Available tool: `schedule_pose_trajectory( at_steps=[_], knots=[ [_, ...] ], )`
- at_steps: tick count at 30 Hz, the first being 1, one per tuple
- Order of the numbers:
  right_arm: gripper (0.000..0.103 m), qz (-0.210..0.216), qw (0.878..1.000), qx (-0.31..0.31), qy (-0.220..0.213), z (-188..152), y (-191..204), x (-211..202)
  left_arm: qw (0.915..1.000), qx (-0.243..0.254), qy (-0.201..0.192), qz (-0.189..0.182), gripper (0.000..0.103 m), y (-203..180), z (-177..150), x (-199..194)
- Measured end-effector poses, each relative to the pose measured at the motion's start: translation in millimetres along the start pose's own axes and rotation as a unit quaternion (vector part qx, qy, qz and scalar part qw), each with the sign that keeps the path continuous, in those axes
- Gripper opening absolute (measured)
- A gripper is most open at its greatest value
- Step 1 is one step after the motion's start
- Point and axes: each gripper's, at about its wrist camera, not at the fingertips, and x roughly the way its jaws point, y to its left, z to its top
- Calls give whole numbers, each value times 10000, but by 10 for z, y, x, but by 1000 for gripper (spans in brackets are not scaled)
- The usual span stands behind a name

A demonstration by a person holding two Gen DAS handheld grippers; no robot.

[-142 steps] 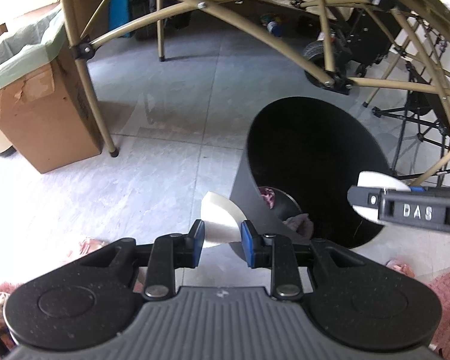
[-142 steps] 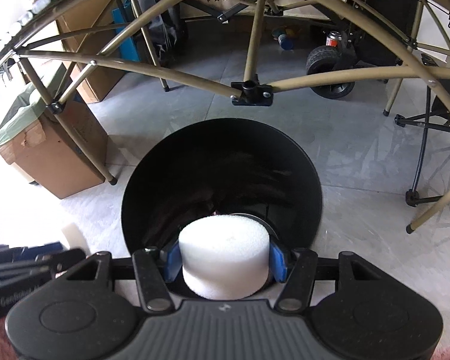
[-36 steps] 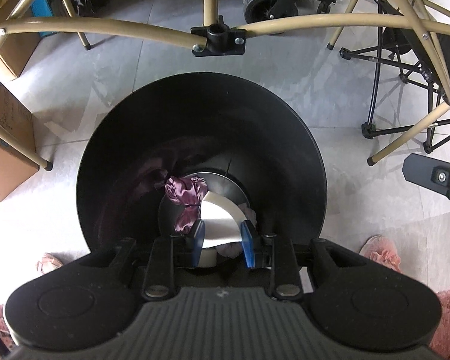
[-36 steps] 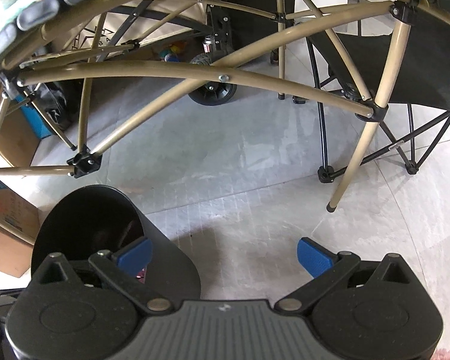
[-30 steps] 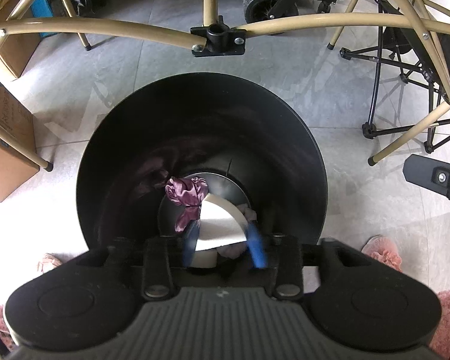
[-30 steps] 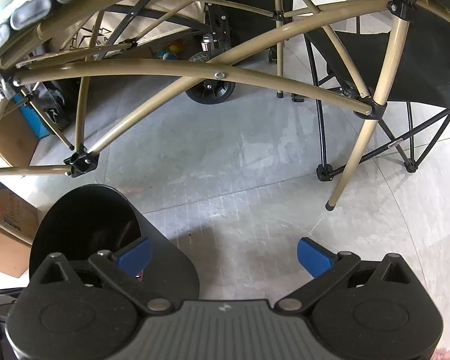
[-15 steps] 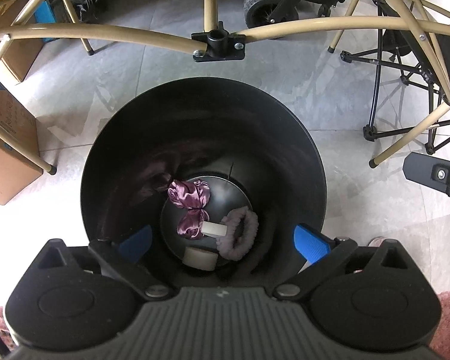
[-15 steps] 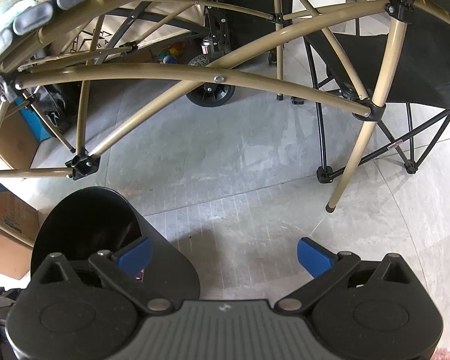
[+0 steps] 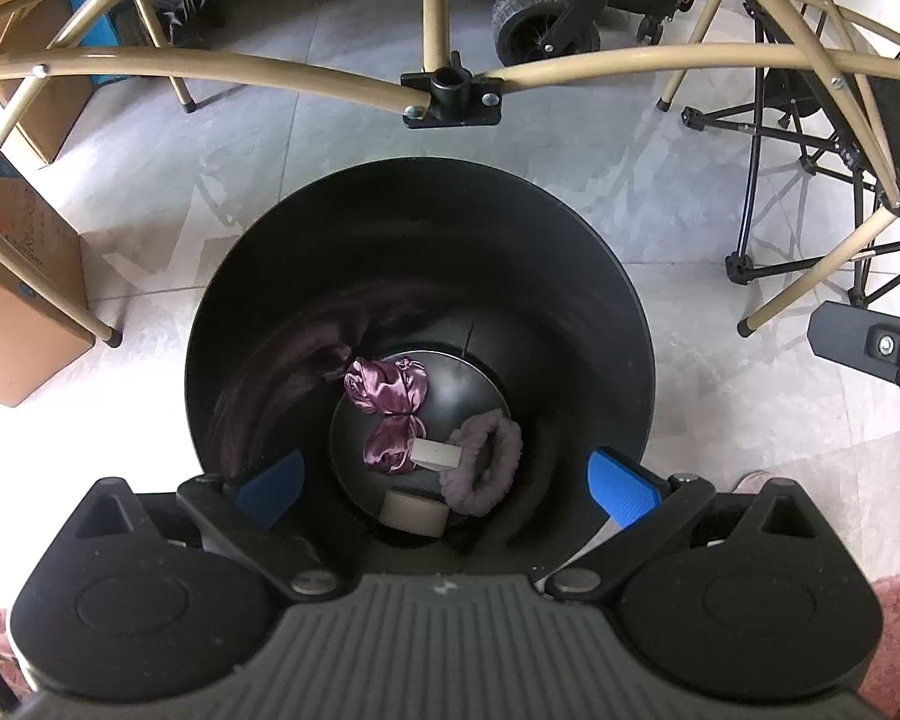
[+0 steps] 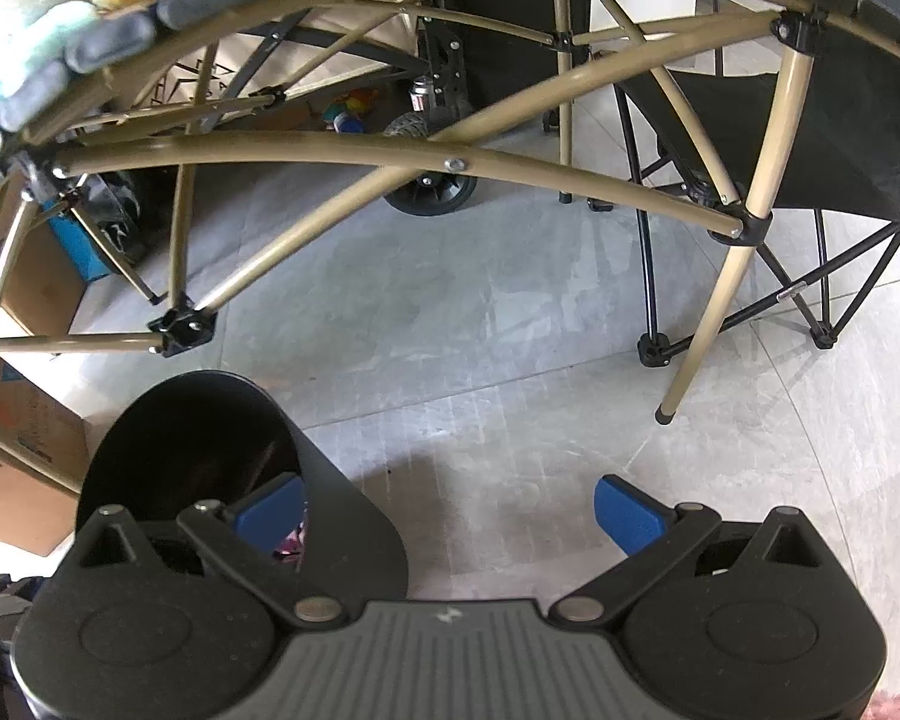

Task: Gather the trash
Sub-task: 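Raise both open tools from the bin back toward the table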

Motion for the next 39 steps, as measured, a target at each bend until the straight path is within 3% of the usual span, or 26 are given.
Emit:
schedule_pose_trajectory(
  at_steps=[10,16,21,32,39],
  knots=[
    [103,8,9997,84,-208,39,47,-253,9993,-351,-109,101,103,101,7,-196],
    [103,94,9991,21,-420,61,70,-489,9976,-496,-459,151,103,183,-58,-483],
    [103,264,9963,-159,-805,46,149,-831,9938,-466,-1002,121,103,209,-110,-896],
    [103,787,9763,-474,-1961,119,310,-1634,9736,-354,-2253,84,103,227,-164,-1828],
    [103,1339,9514,-452,-2736,522,388,-1767,9586,-375,-2821,100,103,184,257,-1989]
  ],
)
